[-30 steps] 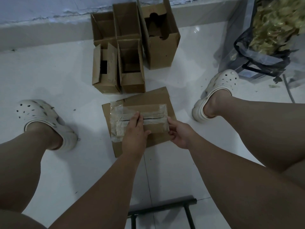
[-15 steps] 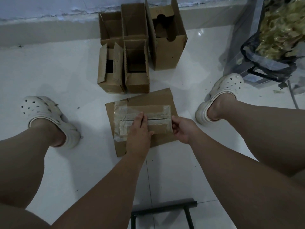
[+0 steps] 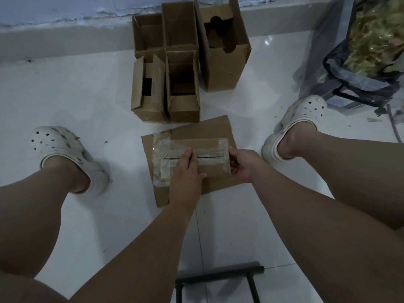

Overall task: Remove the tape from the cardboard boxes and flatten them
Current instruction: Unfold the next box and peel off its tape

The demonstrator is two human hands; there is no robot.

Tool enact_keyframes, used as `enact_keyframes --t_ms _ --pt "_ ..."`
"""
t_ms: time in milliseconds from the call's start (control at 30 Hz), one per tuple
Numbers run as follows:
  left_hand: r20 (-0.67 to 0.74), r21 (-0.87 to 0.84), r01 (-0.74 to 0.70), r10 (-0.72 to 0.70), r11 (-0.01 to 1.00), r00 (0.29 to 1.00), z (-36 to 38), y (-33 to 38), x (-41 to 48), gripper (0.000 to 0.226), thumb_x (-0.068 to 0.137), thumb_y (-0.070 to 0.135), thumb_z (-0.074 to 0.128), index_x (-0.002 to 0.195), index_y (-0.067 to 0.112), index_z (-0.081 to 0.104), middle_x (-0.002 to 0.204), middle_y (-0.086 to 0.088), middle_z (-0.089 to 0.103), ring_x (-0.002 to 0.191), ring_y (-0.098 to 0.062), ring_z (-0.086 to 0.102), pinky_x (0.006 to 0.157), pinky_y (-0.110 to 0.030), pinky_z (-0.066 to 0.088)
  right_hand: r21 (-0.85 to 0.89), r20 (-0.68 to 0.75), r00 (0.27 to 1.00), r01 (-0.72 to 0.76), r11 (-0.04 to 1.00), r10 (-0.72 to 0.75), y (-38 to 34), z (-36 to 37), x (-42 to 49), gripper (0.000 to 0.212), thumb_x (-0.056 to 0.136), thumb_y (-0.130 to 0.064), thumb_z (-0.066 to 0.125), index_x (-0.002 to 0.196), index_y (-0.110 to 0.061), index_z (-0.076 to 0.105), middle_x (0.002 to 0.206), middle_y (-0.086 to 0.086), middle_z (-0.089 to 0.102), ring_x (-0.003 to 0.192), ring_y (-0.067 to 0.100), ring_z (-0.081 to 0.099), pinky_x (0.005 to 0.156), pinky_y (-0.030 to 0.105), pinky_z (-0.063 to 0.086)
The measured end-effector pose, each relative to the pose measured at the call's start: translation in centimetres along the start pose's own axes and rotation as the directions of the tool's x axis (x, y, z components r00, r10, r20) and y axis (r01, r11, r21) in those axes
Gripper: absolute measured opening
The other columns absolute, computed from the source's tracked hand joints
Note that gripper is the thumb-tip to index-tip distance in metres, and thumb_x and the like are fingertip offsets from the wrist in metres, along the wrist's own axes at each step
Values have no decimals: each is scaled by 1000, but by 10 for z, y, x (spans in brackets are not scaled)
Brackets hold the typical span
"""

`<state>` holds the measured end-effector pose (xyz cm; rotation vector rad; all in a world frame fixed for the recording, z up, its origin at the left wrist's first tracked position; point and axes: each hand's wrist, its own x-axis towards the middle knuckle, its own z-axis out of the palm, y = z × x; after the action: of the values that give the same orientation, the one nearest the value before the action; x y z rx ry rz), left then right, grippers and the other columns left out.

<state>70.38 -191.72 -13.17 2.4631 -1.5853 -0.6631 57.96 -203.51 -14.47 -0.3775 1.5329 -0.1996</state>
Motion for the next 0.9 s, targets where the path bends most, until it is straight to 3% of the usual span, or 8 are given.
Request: enact_keyframes --t_ms 167,267,333,367,467,667,767,900 --pt "13 -30 16 -15 999 1000 -1 -5 3 69 94 33 53 150 11 19 157 2 12 143 -13 13 109 -19 4 107 56 998 18 994 -24 1 5 -2 24 103 -17 47 92 -5 65 86 7 66 81 20 61 76 32 50" --pt "36 -50 22 -20 999 999 -1 -4 4 70 93 31 55 150 11 20 157 3 13 143 -13 15 112 -22 11 149 48 997 48 988 -56 5 4 -2 24 103 -14 44 92 -5 64 83 6 64 74 17 59 69 27 47" --pt "38 -34 11 -9 999 999 -1 -3 4 70 94 32 54 150 10 20 157 1 13 143 -13 14 112 -22 11 32 13 993 114 993 -114 7 4 -2 24 101 -12 42 88 -4 60 83 10 60 73 21 54 67 31 41" --pt "37 -22 3 -2 1000 999 -1 -3 4 70 94 33 54 150 10 19 157 1 12 144 -13 13 112 -21 10 -140 -11 983 178 974 -181 7 4 -1 22 100 -10 40 86 -5 57 83 12 56 75 25 50 67 35 39" --pt "21 -6 -1 1 1000 1000 -1 -5 3 69 94 34 52 150 10 19 157 1 13 143 -13 14 107 -18 4 -533 -17 919 325 781 -394 3 1 0 20 98 -13 41 79 -14 46 84 9 54 77 23 52 70 38 40" --pt "-11 98 -54 56 994 998 1 -7 -2 69 97 42 41 151 9 11 158 -1 6 144 -12 8 108 -17 -4 -490 126 948 316 812 -293 -9 -6 -1 35 100 -43 45 77 -19 50 72 -3 54 66 12 52 60 27 37" --pt "-4 117 -61 62 991 998 2 -8 -1 69 98 44 37 151 10 9 159 0 2 145 -11 6 109 -17 -4 -580 173 930 363 730 -325 -15 -3 -2 33 102 -39 41 80 -18 50 77 -1 53 70 14 50 62 26 36" --pt "25 32 -38 37 999 999 2 -10 2 69 96 42 43 151 12 15 158 3 7 144 -9 11 115 -21 10 -487 161 922 386 783 -353 -13 -3 0 33 103 -29 45 72 -17 44 71 0 49 64 14 44 60 27 34"
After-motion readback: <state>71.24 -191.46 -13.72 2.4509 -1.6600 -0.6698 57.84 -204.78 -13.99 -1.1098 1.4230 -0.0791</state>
